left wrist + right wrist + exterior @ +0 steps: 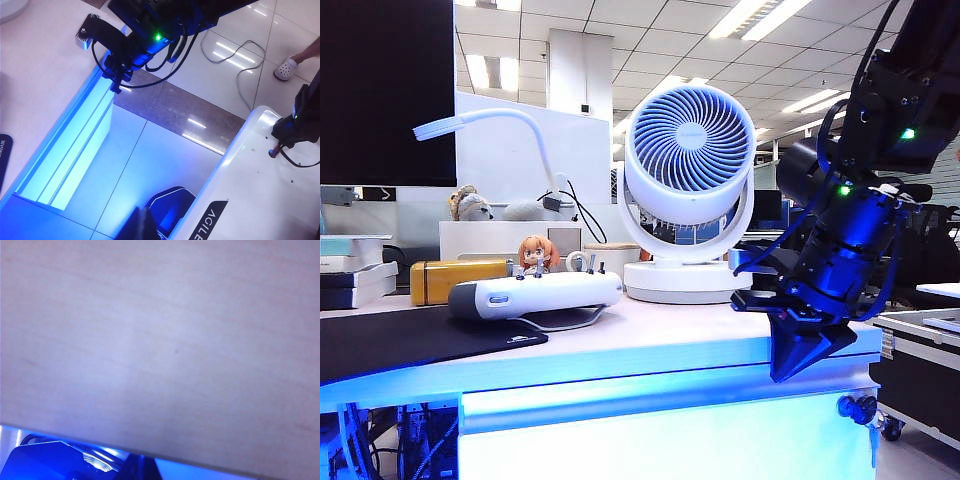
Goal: Open the drawer, place the cleaning sponge inside, then close the drawer.
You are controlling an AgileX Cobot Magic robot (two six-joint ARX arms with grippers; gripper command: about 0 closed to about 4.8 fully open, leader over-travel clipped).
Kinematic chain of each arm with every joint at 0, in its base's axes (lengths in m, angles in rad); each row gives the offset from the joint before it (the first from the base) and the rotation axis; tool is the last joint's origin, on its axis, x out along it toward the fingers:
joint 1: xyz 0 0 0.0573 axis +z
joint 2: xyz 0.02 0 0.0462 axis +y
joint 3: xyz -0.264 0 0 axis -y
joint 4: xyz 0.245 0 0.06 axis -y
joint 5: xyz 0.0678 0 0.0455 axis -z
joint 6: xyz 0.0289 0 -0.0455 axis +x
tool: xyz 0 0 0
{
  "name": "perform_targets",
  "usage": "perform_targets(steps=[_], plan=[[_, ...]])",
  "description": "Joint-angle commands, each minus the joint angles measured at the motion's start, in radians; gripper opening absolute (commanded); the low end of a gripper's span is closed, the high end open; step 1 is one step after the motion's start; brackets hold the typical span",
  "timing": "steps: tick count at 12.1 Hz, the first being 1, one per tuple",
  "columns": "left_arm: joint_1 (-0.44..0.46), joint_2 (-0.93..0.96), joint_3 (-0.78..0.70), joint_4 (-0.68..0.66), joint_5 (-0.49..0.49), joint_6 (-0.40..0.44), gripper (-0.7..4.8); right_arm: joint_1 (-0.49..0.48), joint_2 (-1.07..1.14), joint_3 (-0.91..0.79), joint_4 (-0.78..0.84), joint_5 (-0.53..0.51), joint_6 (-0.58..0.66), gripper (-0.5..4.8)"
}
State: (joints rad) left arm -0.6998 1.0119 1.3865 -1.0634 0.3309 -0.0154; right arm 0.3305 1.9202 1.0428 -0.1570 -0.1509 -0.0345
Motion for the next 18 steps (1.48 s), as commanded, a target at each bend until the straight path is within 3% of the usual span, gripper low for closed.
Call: perform_targets(steps=[1,4,7,8,11,13,14,15,17,18], plan=[[0.001,-0.002,0.005,0.003,0.003,0.004,-0.05,-0.003,-0.007,0.006,-0.010,-0.005,0.000,-0.05],[0.000,-0.005,0.005,0.003,0.003,0.004,-0.05,-0.002,-0.082,0.032,-0.156,-0.008,-0.002,-0.05],[0.000,-0.079,0.005,0.018,-0.066,0.008,-0.05,-0.002,-0.377,0.031,-0.216,-0.008,0.008,-0.05],[0.000,-0.114,0.005,0.018,-0.091,0.008,-0.05,0.002,-0.496,0.031,-0.216,-0.008,0.017,-0.06],[0.000,-0.337,-0.010,0.015,-0.299,0.027,-0.05,0.025,-1.070,-0.051,-0.256,0.041,0.080,-0.06],[0.000,-0.460,-0.074,0.018,-0.316,0.053,-0.05,0.025,-1.294,-0.201,-0.205,0.110,0.080,-0.06],[0.000,-0.525,-0.138,0.029,-0.316,0.053,-0.05,0.025,-1.430,-0.321,-0.179,0.162,0.083,-0.06],[0.000,-0.624,-0.290,0.131,-0.316,0.053,-0.05,0.025,-1.584,-0.486,-0.185,0.177,0.096,-0.05],[0.000,-0.702,-0.496,0.305,-0.316,0.048,-0.05,0.025,-1.701,-0.619,-0.203,0.176,0.155,0.03],[0.000,-0.713,-0.716,0.521,-0.315,0.011,-0.05,0.025,-1.780,-0.684,-0.216,0.173,0.204,0.00]])
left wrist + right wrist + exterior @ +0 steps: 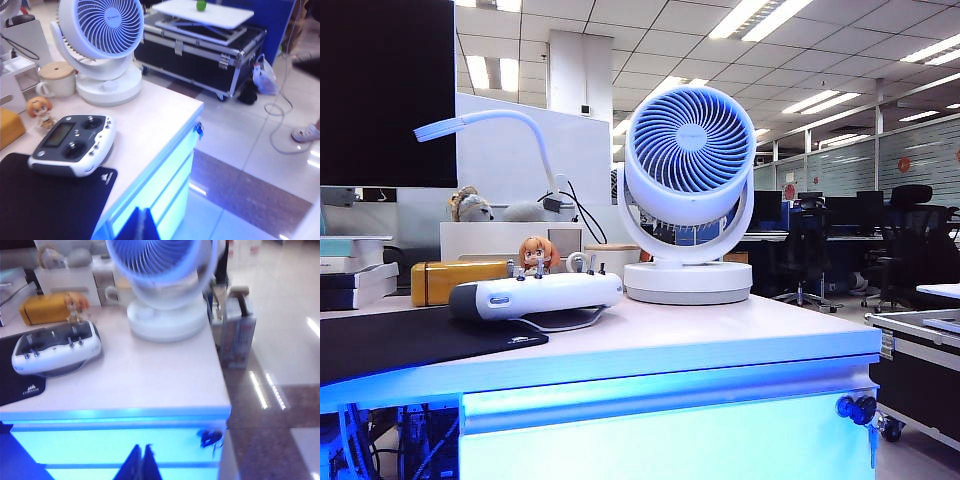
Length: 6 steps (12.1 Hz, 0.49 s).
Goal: Open the drawer, place the cleaning sponge inside, then close the drawer.
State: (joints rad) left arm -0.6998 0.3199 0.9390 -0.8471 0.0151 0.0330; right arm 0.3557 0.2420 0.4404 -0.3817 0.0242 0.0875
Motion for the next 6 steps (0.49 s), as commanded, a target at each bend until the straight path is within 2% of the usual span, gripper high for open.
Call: perform_targets(steps=[1,2,4,6], plan=[[0.000,-0.021,-0.372,0.443,0.000,-0.039,-0.05,0.000,-0.129,-0.101,0.004,-0.004,0.096,-0.01],[0.001,-0.020,-0.604,0.764,-0.081,-0.079,-0.05,-0.001,-0.171,-0.106,-0.056,0.000,0.096,0.00],[0.001,-0.020,-0.714,0.802,-0.135,-0.098,-0.05,-0.002,-0.177,-0.106,-0.064,0.000,0.096,0.00],[0.003,-0.033,-0.746,0.805,-0.190,-0.101,-0.05,-0.002,-0.177,-0.106,-0.063,0.000,0.096,0.00]])
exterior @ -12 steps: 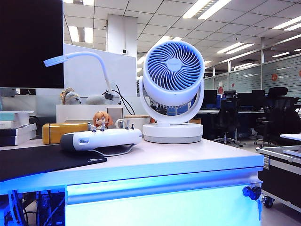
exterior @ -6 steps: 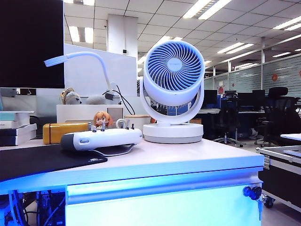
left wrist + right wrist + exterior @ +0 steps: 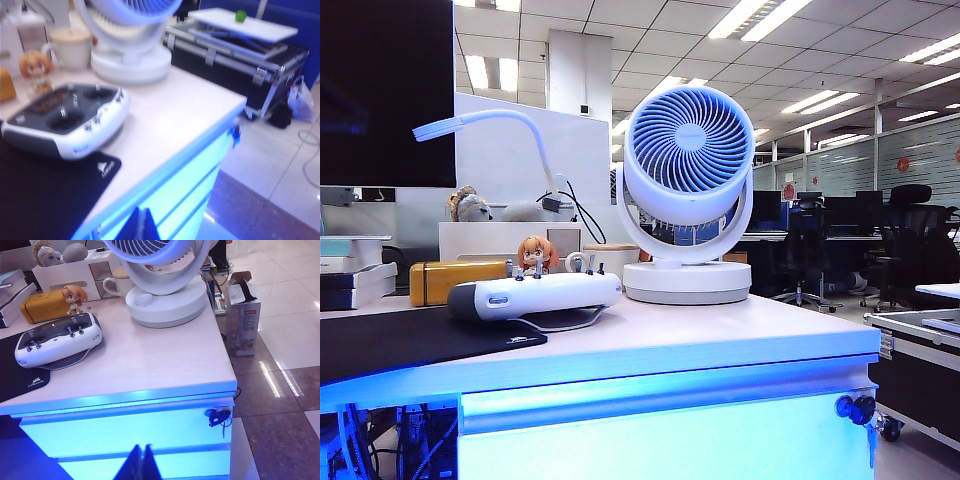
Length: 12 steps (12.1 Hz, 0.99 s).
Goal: Open the drawer, place the cleaning sponge inside, then close the drawer.
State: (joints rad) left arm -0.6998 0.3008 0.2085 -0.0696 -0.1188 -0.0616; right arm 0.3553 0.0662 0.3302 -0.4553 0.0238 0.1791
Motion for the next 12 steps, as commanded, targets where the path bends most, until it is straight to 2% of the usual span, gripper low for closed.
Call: perform_targets(steps=[1,2,3,4,5,6,8,10,11,12], plan=[[0.008,-0.026,-0.018,0.033,-0.082,-0.001,-0.05,-0.001,-0.001,0.004,0.010,0.000,0.004,0.00],[0.064,-0.087,-0.047,0.052,-0.114,0.027,-0.05,-0.001,-0.004,0.004,0.010,0.001,0.004,0.00],[0.130,-0.115,-0.060,0.056,-0.098,0.027,-0.05,-0.002,-0.004,0.004,0.010,0.003,0.004,0.00],[0.273,-0.158,-0.070,0.048,-0.031,0.027,-0.05,-0.001,-0.004,0.004,0.010,0.000,0.004,0.00],[0.320,-0.171,-0.071,0.047,-0.012,0.028,-0.05,-0.001,-0.004,0.004,0.010,0.001,0.004,0.00],[0.573,-0.290,-0.202,0.040,0.180,0.099,-0.05,-0.001,-0.004,0.004,0.010,0.000,0.004,0.00],[0.645,-0.298,-0.204,-0.070,0.192,0.114,-0.05,-0.001,-0.004,0.004,0.010,-0.001,0.004,0.00],[0.660,-0.298,-0.204,-0.117,0.142,0.108,-0.05,-0.001,-0.004,0.004,0.010,-0.001,0.004,0.00],[0.660,-0.298,-0.204,-0.116,0.130,0.103,0.31,-0.001,-0.004,0.004,0.010,0.001,0.004,0.00],[0.660,-0.298,-0.204,-0.116,0.130,0.103,0.35,-0.001,-0.003,0.004,0.010,0.000,0.004,0.00]])
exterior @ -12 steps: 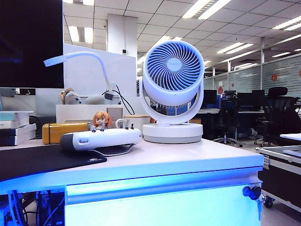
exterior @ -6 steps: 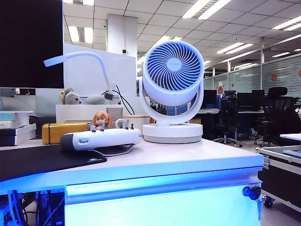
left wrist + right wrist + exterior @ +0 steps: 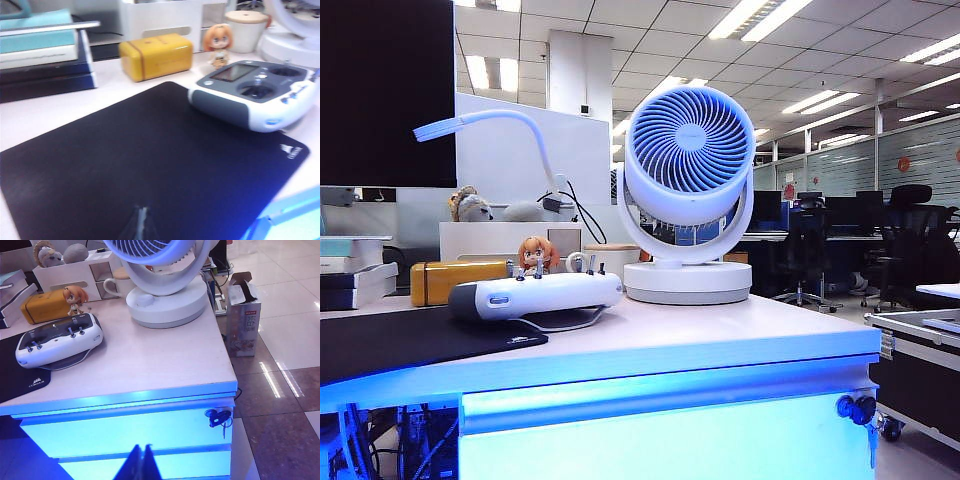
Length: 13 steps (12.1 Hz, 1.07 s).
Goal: Open the drawer, place the cleaning sponge inside, then close the drawer.
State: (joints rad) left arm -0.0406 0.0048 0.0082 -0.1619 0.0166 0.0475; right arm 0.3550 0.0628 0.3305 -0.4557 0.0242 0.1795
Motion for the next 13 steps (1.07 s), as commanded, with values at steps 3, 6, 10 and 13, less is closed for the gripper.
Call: perform_targets(steps=[3,6,10,13], plan=[[0.001,-0.002,-0.004,-0.023,-0.005,-0.006,0.35,0.000,0.000,0.004,0.010,0.000,0.004,-0.01],[0.001,-0.002,-0.004,-0.023,-0.005,-0.006,0.35,-0.009,-0.001,-0.032,0.036,0.008,-0.004,0.00],[0.001,-0.002,-0.004,-0.023,-0.005,-0.006,0.35,-0.294,-0.025,-0.248,0.281,-0.034,-0.088,0.00],[0.002,-0.002,-0.004,-0.023,-0.005,-0.006,0.35,-0.310,-0.060,-0.326,0.280,-0.023,-0.086,0.00]])
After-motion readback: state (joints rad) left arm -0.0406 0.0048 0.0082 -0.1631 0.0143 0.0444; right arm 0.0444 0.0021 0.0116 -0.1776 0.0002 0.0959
